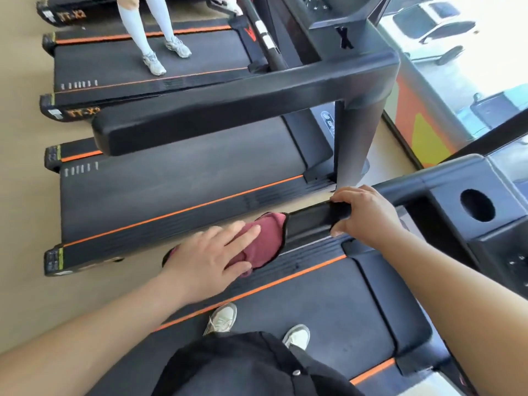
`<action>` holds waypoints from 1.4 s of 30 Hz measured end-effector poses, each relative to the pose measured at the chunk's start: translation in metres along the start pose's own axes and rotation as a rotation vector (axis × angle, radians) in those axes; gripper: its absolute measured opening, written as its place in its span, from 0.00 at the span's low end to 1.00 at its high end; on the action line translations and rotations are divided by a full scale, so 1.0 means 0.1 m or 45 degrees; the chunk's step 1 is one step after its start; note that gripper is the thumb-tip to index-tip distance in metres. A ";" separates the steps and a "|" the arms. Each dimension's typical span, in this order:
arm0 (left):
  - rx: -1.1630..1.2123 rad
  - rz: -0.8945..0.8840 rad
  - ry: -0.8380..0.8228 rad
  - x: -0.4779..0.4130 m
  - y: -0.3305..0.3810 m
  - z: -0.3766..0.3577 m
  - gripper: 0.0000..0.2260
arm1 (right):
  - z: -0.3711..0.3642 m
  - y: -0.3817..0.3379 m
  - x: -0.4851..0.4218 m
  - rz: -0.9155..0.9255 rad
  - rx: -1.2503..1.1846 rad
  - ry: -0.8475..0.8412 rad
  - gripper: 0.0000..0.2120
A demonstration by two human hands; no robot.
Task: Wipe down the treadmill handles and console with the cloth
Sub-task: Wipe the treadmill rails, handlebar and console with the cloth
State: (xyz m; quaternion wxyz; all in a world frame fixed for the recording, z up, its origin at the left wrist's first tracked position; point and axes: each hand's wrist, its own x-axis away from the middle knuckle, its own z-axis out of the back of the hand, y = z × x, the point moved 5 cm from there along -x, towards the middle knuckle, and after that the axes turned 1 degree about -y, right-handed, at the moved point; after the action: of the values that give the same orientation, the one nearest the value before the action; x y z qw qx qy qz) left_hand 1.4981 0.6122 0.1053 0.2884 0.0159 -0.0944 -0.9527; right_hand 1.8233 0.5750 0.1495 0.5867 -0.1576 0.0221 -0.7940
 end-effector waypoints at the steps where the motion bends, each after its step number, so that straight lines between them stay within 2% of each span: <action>1: 0.004 0.027 -0.096 0.07 -0.08 0.03 0.32 | 0.00 -0.01 0.00 -0.011 -0.002 -0.003 0.34; 4: -0.041 0.310 -0.371 -0.06 -0.16 0.05 0.33 | 0.00 -0.01 0.00 -0.048 -0.011 -0.001 0.35; 6: 0.067 0.516 -0.410 -0.38 -0.08 0.05 0.34 | 0.02 -0.02 -0.01 -0.059 0.013 -0.021 0.36; 8: 0.191 0.581 -0.384 -0.66 0.08 0.02 0.33 | 0.03 -0.04 -0.02 -0.068 0.030 -0.045 0.36; 11: 0.237 0.506 -0.278 -0.81 0.30 0.02 0.29 | 0.06 -0.06 -0.01 -0.076 0.038 -0.054 0.36; 15: -0.045 0.221 -0.123 -0.47 0.51 -0.02 0.30 | 0.09 -0.08 -0.04 -0.081 0.032 -0.078 0.36; 17: -0.042 0.218 -0.147 -0.61 0.52 -0.04 0.31 | 0.10 -0.06 -0.04 -0.093 0.018 -0.063 0.36; 21: 0.159 0.357 -0.331 -1.13 0.64 -0.01 0.33 | 0.09 -0.08 -0.04 -0.100 0.025 -0.055 0.36; 24: 0.034 0.285 -0.168 -0.98 0.67 0.01 0.30 | 0.14 -0.10 -0.01 -0.079 0.049 -0.039 0.34; 28: -0.041 0.085 0.189 -0.19 0.59 -0.10 0.26 | 0.13 -0.09 0.03 -0.040 -0.019 -0.023 0.33; 31: -0.027 0.018 0.349 0.22 0.49 -0.03 0.22 | 0.06 -0.04 0.03 -0.027 -0.027 -0.011 0.34; 33: -0.013 0.010 0.272 0.08 0.38 0.02 0.24 | 0.04 -0.01 0.01 -0.022 -0.044 -0.006 0.34; 37: 0.022 -0.010 -0.209 -0.54 0.39 -0.04 0.36 | 0.04 -0.05 0.08 0.022 -0.005 0.000 0.35; 40: 0.034 0.069 -0.316 -1.01 0.63 -0.07 0.37 | -0.03 -0.02 0.27 0.020 -0.090 0.141 0.37; 42: 0.077 0.128 -0.318 -1.35 0.85 -0.05 0.36 | -0.03 0.15 0.43 -0.057 -0.206 0.247 0.35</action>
State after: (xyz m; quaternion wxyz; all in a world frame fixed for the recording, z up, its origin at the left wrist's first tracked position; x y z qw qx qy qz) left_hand 1.6576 0.6169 0.1130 0.3211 -0.0989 -0.1588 -0.9284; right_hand 1.8254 0.5293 0.1532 0.5494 -0.1274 0.1390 -0.8140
